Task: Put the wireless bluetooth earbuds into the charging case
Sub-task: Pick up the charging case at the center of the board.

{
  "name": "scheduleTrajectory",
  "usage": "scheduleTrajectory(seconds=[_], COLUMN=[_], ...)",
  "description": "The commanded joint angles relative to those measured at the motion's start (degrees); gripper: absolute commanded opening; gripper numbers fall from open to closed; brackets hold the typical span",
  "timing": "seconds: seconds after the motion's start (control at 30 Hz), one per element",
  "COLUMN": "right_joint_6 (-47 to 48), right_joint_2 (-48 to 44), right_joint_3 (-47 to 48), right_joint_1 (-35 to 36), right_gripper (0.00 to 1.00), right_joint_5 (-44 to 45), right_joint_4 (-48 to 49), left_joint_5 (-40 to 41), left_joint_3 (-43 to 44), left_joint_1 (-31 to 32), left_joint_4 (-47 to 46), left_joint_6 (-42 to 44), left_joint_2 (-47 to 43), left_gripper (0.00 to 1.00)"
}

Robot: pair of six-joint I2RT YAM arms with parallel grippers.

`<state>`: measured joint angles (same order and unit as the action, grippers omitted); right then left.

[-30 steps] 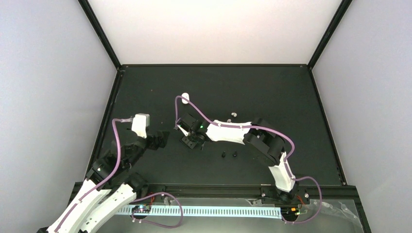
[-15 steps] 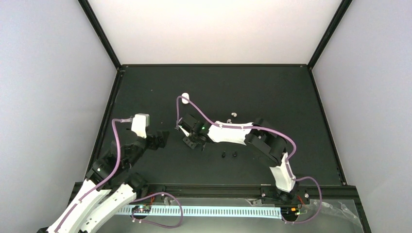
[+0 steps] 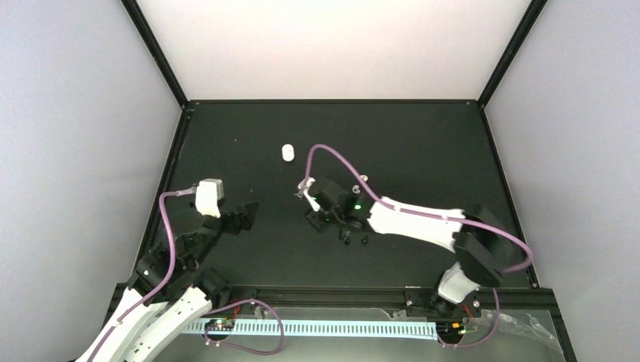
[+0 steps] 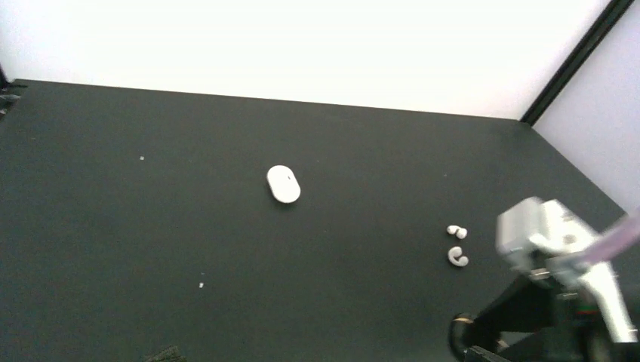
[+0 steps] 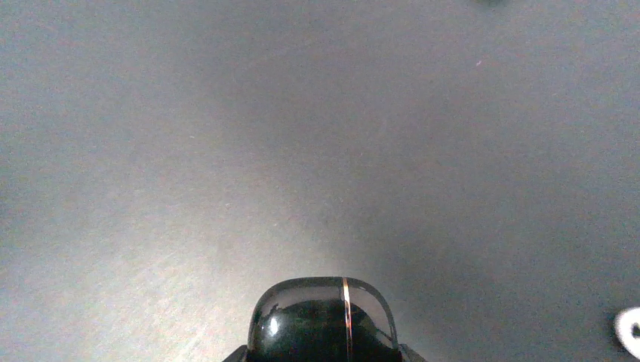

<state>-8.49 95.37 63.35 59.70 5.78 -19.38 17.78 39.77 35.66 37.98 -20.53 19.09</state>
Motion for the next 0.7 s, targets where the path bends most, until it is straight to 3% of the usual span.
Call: scheduleTrajectory(seconds=[0.0,0.17,0.37,0.67], right_joint_6=[-0.40,1.26,3.30,5.60], right_joint_2=[-12.44,-25.27,-33.90,-36.18], right_joint_3=[-7.47,-14.67,-19.09,-19.96], right_joint_1=[0.29,1.17,1.72,2.00], right_gripper=[0.41,0.41,0.42,0.42], right_joint_5=[0.15,-0.50,-0.58,-0.37], right_joint_4=[3.13,4.12,6.24,7.56], left_joint_5=[-4.75,-19.47,-37.11,-48.18], left_joint_3=[-0.29,-1.60,-1.65,2.78], left_joint_1=[-0.16,-0.20,-0.16,0.95], left_joint_4=[-2.78,-11.54,-23.87,-25.26], left_joint_6=[-2.56,-9.13,-18.23,-21.89], left_joint_2=[1.10,7.36,19.27,35.59], left_gripper=[0.99,0.99,0.97,0.80])
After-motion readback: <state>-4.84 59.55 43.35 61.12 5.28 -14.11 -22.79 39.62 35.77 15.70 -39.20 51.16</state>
